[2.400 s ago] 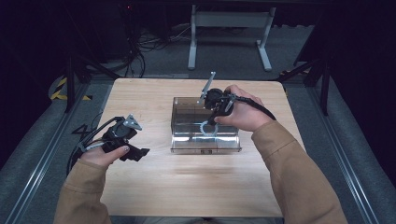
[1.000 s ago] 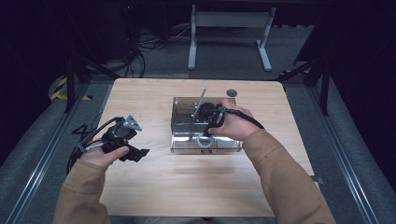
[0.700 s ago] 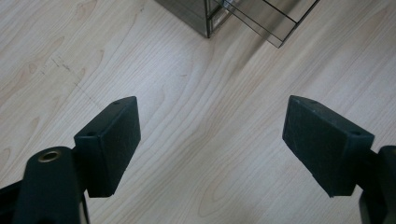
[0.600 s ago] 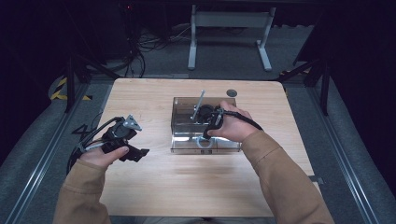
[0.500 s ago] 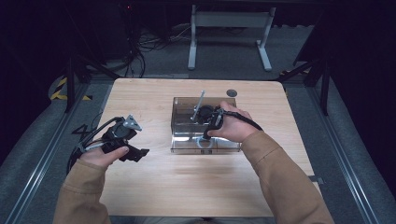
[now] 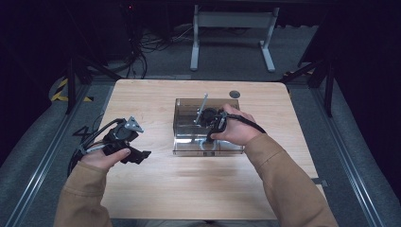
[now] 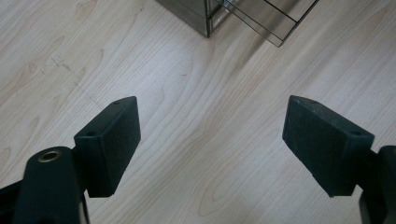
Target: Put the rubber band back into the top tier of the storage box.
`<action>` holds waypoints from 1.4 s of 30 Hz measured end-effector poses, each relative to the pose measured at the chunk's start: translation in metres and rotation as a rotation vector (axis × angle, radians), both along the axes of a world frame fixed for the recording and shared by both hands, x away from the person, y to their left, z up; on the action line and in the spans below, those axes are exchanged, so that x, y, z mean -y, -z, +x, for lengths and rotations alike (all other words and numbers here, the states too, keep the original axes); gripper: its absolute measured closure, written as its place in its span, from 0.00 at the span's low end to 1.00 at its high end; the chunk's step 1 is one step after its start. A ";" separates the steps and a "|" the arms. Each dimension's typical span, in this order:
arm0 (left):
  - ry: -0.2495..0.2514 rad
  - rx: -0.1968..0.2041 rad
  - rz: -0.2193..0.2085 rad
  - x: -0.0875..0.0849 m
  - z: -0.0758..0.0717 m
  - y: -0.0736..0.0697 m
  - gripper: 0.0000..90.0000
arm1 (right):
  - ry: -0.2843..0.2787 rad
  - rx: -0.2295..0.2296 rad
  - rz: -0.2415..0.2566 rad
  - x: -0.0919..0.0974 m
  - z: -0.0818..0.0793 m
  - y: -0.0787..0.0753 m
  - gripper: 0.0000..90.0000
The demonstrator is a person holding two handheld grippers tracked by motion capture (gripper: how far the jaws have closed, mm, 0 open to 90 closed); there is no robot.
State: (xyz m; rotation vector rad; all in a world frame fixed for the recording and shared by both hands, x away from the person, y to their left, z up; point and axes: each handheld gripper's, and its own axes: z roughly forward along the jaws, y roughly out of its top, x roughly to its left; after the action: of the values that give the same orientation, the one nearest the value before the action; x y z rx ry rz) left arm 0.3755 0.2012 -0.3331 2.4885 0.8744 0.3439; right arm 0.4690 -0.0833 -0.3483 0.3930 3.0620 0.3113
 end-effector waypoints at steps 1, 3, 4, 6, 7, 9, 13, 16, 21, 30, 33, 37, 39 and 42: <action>0.000 0.000 0.000 0.000 0.000 0.000 0.22 | 0.000 0.006 0.003 0.000 0.000 0.000 0.91; -0.001 0.000 0.000 0.000 0.000 0.000 0.22 | 0.000 0.005 0.002 0.001 -0.001 0.000 0.90; 0.000 0.000 0.000 0.000 0.000 0.000 0.22 | -0.004 0.010 0.002 0.001 -0.001 0.000 0.90; -0.001 0.000 0.000 -0.001 0.000 0.000 0.22 | 0.007 0.003 0.013 0.002 -0.002 -0.001 0.86; -0.001 0.000 0.000 -0.001 0.000 0.000 0.22 | 0.003 0.003 0.022 0.002 -0.002 -0.002 0.86; -0.001 0.000 -0.001 0.000 0.000 0.000 0.22 | 0.002 0.009 0.030 0.003 -0.002 -0.003 0.85; 0.000 0.000 0.000 0.000 0.000 0.000 0.22 | 0.002 0.018 0.063 0.004 -0.005 -0.007 0.80; -0.002 0.003 0.002 -0.001 0.000 -0.001 0.22 | 0.003 0.019 0.076 0.004 -0.006 -0.009 0.79; -0.003 0.000 0.000 -0.001 0.000 0.000 0.22 | 0.005 0.024 0.109 0.006 -0.008 -0.015 0.78; -0.017 -0.005 0.003 -0.007 -0.004 0.001 0.22 | 0.007 0.040 0.193 0.016 -0.014 -0.029 0.77; -0.028 -0.003 0.001 -0.010 -0.006 0.001 0.22 | 0.002 0.052 0.206 0.020 -0.016 -0.034 0.77; -0.041 -0.007 0.004 -0.016 -0.011 0.001 0.22 | 0.005 0.066 0.224 0.027 -0.019 -0.040 0.76; -0.049 -0.010 0.005 -0.019 -0.013 0.002 0.22 | 0.006 0.080 0.229 0.032 -0.021 -0.044 0.75; -0.067 -0.010 0.005 -0.024 -0.017 0.003 0.22 | 0.001 0.094 0.247 0.040 -0.024 -0.051 0.75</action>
State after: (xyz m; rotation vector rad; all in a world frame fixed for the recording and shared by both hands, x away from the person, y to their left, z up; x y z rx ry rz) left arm 0.3582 0.2256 -0.3358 2.4713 0.9630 0.3569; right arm 0.4446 -0.1228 -0.2977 0.3766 2.9383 0.6911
